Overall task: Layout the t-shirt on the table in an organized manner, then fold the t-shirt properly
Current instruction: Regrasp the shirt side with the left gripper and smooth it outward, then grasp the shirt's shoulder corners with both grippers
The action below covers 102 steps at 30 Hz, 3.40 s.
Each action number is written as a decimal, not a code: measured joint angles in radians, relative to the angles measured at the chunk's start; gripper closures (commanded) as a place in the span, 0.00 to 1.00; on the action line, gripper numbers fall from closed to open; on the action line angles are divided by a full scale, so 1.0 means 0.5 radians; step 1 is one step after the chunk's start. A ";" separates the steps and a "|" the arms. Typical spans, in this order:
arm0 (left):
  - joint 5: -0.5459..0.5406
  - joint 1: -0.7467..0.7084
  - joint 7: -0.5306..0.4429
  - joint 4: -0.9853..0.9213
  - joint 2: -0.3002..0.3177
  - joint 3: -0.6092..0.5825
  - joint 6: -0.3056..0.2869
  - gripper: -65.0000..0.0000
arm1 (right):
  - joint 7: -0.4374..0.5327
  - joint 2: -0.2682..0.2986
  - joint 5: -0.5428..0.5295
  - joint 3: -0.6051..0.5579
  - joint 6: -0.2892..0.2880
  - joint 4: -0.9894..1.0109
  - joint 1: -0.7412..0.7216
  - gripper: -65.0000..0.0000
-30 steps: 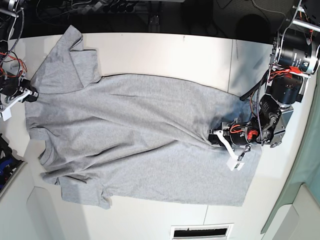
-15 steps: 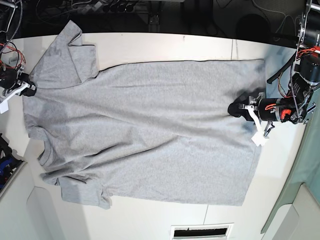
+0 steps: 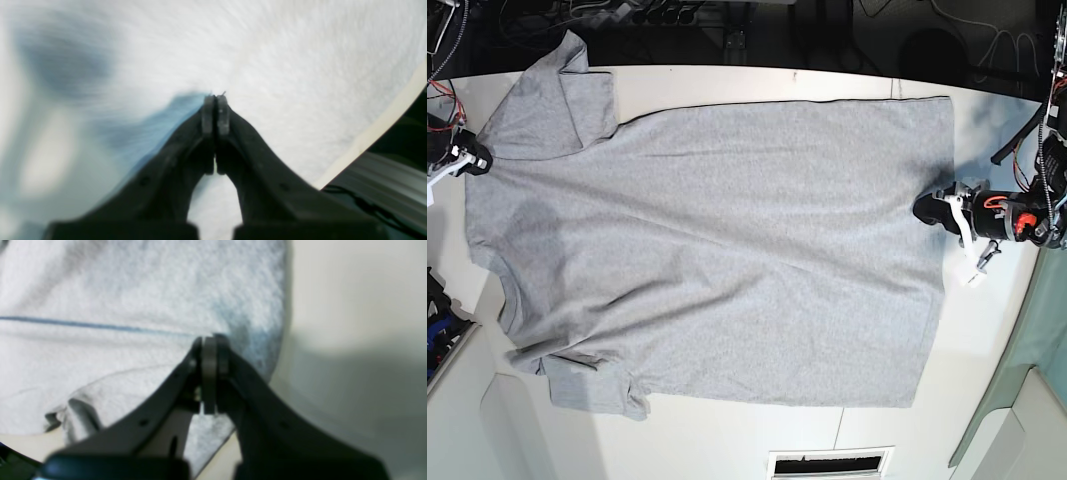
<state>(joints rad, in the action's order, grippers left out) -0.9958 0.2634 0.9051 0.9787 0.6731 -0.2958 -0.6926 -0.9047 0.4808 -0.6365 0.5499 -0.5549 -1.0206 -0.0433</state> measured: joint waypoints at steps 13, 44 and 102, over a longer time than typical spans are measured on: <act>0.372 0.015 -0.174 0.139 -0.148 0.143 0.043 1.00 | -0.043 -0.011 -0.185 0.187 -0.014 -0.246 -0.002 1.00; 0.883 0.409 -0.784 -0.692 -0.446 -0.153 0.245 1.00 | 0.441 -0.059 0.228 -0.642 0.011 0.053 -0.247 1.00; 0.300 -1.076 -0.046 1.192 -0.085 0.926 0.307 0.44 | -0.034 -0.004 -0.429 -0.186 -0.096 -0.282 0.475 0.45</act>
<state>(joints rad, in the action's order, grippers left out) -0.8459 -0.2745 0.8822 1.5745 0.6304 0.1673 -0.5392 -0.9215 0.4789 -0.8509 0.4568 -0.6029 -1.1618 0.1940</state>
